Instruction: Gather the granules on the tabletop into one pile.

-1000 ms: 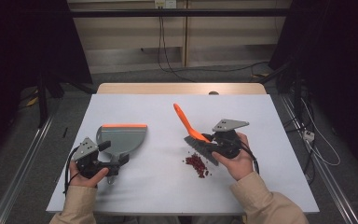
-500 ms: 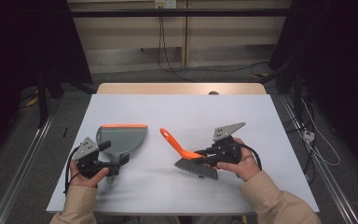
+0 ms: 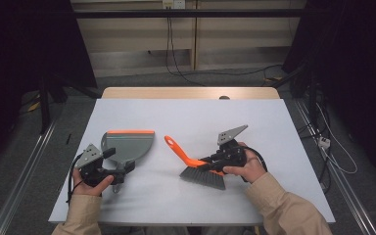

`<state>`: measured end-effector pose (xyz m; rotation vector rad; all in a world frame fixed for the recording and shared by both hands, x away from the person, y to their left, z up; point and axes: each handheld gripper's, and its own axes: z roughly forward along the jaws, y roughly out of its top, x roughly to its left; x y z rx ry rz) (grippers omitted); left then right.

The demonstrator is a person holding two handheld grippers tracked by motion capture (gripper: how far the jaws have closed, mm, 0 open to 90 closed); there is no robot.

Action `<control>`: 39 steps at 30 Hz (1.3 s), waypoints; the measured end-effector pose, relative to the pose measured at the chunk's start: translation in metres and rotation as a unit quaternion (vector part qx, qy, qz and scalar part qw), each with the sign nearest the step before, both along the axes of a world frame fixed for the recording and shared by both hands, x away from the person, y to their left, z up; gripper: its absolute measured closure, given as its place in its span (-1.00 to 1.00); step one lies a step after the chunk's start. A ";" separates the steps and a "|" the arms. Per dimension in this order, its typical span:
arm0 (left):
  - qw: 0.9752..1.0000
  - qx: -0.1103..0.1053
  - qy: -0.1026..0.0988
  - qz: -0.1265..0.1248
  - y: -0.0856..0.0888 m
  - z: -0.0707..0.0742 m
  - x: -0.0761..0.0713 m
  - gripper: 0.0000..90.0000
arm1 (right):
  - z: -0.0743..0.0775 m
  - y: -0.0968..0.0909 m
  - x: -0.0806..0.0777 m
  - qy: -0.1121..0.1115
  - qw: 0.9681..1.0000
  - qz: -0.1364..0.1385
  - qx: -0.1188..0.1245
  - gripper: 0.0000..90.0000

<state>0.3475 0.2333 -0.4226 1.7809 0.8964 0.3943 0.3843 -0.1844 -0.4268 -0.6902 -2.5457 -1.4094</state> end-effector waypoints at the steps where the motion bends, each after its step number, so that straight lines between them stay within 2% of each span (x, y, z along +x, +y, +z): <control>1: 1.000 0.000 0.000 0.000 0.000 0.000 0.000 -0.89 | 0.000 0.000 0.001 -0.003 1.000 0.004 -0.003 0.58; 9: 1.000 0.001 0.000 0.000 0.000 0.000 0.000 -0.89 | 0.006 0.004 0.009 -0.046 0.999 0.008 -0.017 0.58; 15: 1.000 0.001 0.000 0.001 0.000 0.000 0.000 -0.89 | 0.007 0.004 0.013 -0.053 0.998 0.011 -0.018 0.58; 23: 1.000 0.002 -0.001 -0.001 0.000 0.000 0.000 -0.89 | 0.009 0.008 0.016 -0.060 0.998 0.017 -0.007 0.58; 26: 1.000 0.001 0.000 0.000 0.000 0.000 0.000 -0.89 | 0.013 0.007 0.015 -0.062 0.998 0.011 -0.005 0.58; 28: 1.000 0.001 0.000 0.000 0.000 0.000 0.000 -0.89 | 0.016 0.005 0.014 -0.061 0.998 -0.003 0.003 0.58; 31: 1.000 0.003 -0.001 -0.002 0.000 0.000 -0.001 -0.89 | 0.025 -0.002 0.010 -0.064 0.997 -0.040 0.014 0.58; 33: 1.000 0.002 -0.001 -0.001 0.000 0.000 -0.001 -0.89 | 0.032 -0.006 0.006 -0.076 0.994 -0.072 0.009 0.58; 34: 1.000 0.003 -0.001 -0.001 0.000 0.000 -0.001 -0.89 | 0.035 -0.008 0.004 -0.082 0.993 -0.089 -0.002 0.58; 36: 1.000 0.002 -0.002 -0.001 0.000 0.001 -0.001 -0.88 | 0.037 -0.014 0.000 -0.085 0.987 -0.134 -0.021 0.58; 37: 1.000 0.002 -0.002 -0.001 0.000 0.001 -0.001 -0.88 | 0.036 -0.017 -0.002 -0.084 0.983 -0.159 -0.028 0.58; 39: 1.000 0.002 -0.002 -0.002 0.000 0.001 -0.001 -0.89 | 0.035 -0.022 -0.007 -0.094 0.973 -0.203 -0.049 0.58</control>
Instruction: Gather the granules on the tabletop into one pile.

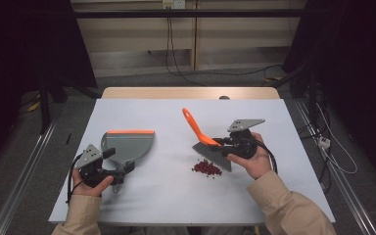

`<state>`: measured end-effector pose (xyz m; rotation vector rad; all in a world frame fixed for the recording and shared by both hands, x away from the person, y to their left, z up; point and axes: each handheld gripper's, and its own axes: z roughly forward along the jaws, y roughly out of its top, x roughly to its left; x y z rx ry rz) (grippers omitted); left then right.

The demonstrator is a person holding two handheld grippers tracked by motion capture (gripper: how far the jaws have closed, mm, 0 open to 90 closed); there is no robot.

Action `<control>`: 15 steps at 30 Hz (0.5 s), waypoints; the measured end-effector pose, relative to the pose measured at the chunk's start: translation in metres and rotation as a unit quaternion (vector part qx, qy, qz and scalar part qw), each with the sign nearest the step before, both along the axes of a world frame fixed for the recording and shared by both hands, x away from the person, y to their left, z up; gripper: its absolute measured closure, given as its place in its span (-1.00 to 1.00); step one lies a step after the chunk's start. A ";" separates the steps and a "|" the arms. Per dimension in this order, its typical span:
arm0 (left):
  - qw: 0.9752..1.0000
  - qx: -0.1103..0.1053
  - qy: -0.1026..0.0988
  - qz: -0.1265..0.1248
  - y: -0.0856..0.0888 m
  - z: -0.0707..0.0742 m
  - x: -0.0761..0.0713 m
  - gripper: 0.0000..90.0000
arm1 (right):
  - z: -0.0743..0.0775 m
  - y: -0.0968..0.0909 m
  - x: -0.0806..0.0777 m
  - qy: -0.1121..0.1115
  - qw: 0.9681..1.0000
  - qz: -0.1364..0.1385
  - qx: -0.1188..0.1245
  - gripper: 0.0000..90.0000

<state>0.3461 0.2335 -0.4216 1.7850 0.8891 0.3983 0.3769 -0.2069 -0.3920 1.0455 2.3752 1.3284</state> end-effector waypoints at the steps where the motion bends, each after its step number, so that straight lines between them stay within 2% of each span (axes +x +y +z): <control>1: 1.000 0.000 0.000 0.000 0.000 0.000 0.000 -0.89 | -0.001 -0.002 -0.003 0.001 1.000 -0.023 -0.003 0.58; 3: 1.000 -0.001 -0.001 0.000 0.000 0.000 0.000 -0.89 | -0.002 -0.004 -0.009 -0.017 0.998 -0.056 -0.027 0.58; 4: 1.000 -0.001 -0.001 0.000 0.000 0.001 0.000 -0.88 | -0.003 -0.003 -0.013 -0.026 0.996 -0.075 -0.041 0.58; 8: 1.000 0.002 -0.002 -0.001 -0.002 0.001 -0.001 -0.89 | -0.013 0.000 -0.021 -0.037 0.989 -0.128 -0.064 0.58; 11: 1.000 0.002 -0.003 0.000 -0.001 0.002 -0.001 -0.88 | -0.024 0.007 -0.024 -0.043 0.985 -0.146 -0.077 0.58; 12: 1.000 0.000 -0.004 0.000 -0.002 0.002 -0.001 -0.89 | -0.026 0.010 -0.025 -0.045 0.986 -0.147 -0.070 0.58; 14: 1.000 0.000 -0.004 0.001 -0.002 0.002 -0.001 -0.88 | -0.027 0.016 -0.025 -0.052 0.984 -0.154 -0.075 0.58; 15: 1.000 0.003 -0.004 0.000 -0.002 0.002 -0.001 -0.89 | -0.027 0.020 -0.024 -0.051 0.985 -0.149 -0.073 0.58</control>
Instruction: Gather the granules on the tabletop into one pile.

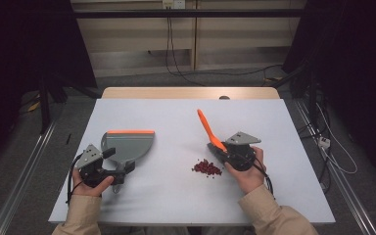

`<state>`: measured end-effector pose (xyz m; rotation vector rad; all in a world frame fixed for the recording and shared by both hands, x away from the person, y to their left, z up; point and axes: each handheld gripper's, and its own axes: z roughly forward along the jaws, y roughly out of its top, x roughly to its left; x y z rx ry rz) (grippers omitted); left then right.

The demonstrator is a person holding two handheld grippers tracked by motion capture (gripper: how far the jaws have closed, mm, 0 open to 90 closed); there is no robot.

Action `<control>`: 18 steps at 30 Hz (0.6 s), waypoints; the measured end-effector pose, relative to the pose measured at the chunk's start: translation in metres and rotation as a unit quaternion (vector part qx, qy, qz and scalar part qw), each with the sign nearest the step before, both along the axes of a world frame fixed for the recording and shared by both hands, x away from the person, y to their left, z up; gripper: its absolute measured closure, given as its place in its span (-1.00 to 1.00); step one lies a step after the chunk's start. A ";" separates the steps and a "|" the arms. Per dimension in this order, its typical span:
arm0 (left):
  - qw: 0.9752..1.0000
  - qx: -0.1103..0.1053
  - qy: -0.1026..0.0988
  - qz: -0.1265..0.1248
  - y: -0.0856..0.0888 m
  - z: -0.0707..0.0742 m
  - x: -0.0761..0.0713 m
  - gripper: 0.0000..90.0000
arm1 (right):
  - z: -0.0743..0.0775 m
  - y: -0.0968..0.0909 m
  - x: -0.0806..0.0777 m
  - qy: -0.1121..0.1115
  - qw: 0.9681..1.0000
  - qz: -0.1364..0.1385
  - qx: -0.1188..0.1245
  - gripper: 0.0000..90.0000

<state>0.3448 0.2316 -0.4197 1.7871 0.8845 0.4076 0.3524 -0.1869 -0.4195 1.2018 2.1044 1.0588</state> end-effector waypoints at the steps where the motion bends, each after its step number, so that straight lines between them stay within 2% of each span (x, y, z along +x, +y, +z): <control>1: 1.000 0.001 0.000 -0.001 0.000 0.000 0.000 -0.89 | -0.001 0.004 0.001 0.000 1.000 0.002 0.001 0.58; 2: 1.000 0.001 0.000 -0.001 0.000 0.000 0.000 -0.89 | 0.000 0.007 0.001 -0.001 1.000 0.001 -0.003 0.58; 6: 1.000 -0.001 0.000 0.000 0.001 0.000 0.000 -0.88 | 0.001 0.019 0.003 -0.002 1.000 0.007 0.017 0.58; 10: 1.000 0.000 -0.001 -0.001 0.002 0.000 -0.001 -0.89 | 0.002 0.028 0.005 -0.016 1.000 0.014 0.007 0.58; 18: 1.000 0.005 0.002 0.000 0.002 0.002 -0.002 -0.88 | 0.017 0.015 0.002 -0.029 0.999 0.010 0.023 0.58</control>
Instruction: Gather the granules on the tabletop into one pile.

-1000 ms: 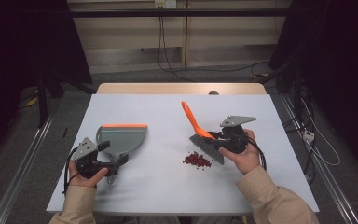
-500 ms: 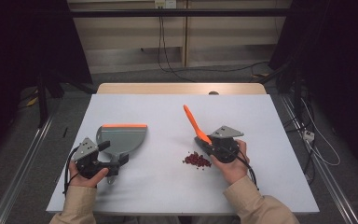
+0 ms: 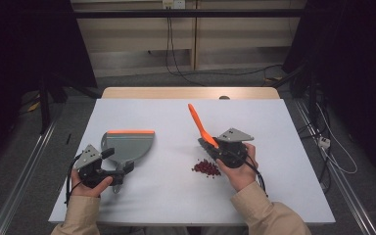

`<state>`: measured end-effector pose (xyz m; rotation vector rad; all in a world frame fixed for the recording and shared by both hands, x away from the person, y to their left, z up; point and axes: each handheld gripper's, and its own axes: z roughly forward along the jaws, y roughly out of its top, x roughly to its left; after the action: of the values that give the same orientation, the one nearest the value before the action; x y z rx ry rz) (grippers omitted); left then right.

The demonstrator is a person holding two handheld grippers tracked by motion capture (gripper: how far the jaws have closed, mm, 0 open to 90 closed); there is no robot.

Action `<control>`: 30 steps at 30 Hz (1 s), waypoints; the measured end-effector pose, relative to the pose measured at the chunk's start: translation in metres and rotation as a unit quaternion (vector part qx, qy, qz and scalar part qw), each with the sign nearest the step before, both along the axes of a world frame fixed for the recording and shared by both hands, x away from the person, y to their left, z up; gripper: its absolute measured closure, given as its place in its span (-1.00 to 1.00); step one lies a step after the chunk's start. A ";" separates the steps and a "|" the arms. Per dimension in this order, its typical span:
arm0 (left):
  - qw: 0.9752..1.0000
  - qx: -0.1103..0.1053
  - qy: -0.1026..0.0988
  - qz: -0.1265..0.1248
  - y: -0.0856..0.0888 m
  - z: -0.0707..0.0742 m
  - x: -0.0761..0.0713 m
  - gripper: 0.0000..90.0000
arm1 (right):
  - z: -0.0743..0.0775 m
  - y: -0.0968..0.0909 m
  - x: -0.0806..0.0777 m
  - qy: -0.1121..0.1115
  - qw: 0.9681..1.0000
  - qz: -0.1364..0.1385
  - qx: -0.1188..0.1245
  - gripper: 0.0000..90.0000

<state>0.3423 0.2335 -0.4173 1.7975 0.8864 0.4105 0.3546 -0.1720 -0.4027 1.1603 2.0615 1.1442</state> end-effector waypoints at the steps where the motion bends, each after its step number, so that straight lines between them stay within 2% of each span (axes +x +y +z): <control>1: 1.000 0.001 0.002 0.001 0.000 0.000 0.000 -0.88 | 0.002 -0.003 -0.001 0.000 1.000 -0.002 0.001 0.58; 5: 1.000 0.009 0.007 -0.003 -0.003 0.002 -0.002 -0.88 | 0.006 -0.018 -0.004 0.005 1.000 -0.006 -0.004 0.58; 8: 1.000 0.012 0.014 -0.010 -0.006 0.001 -0.004 -0.88 | 0.005 -0.031 -0.006 0.020 1.000 -0.013 -0.005 0.58; 11: 1.000 0.016 0.019 -0.013 -0.009 0.000 -0.004 -0.89 | 0.000 -0.041 -0.006 0.031 0.999 -0.019 0.004 0.58; 13: 0.999 0.020 0.020 -0.014 -0.010 0.000 -0.004 -0.88 | -0.003 -0.042 -0.006 0.036 0.999 -0.021 0.008 0.58; 17: 0.999 0.027 0.027 -0.013 -0.011 -0.002 -0.006 -0.88 | -0.007 -0.041 -0.005 0.035 0.999 -0.020 -0.005 0.58; 21: 0.998 0.044 0.040 -0.010 -0.007 -0.007 -0.010 -0.87 | -0.011 -0.046 -0.003 0.040 0.999 -0.023 -0.008 0.58; 23: 0.998 0.044 0.045 -0.003 -0.005 -0.008 -0.011 -0.86 | -0.014 -0.046 -0.002 0.046 0.999 -0.024 -0.014 0.58; 26: 0.997 0.050 0.052 0.009 -0.003 -0.009 -0.013 -0.85 | -0.014 -0.043 -0.002 0.043 0.999 -0.020 -0.020 0.57; 30: 0.995 0.066 0.070 0.030 0.000 -0.012 -0.016 -0.82 | -0.014 -0.041 -0.002 0.045 0.998 -0.017 -0.027 0.56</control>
<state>0.3261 0.2335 -0.4291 1.9433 1.0338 0.3926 0.3529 -0.2132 -0.4166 1.2357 2.1181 1.0312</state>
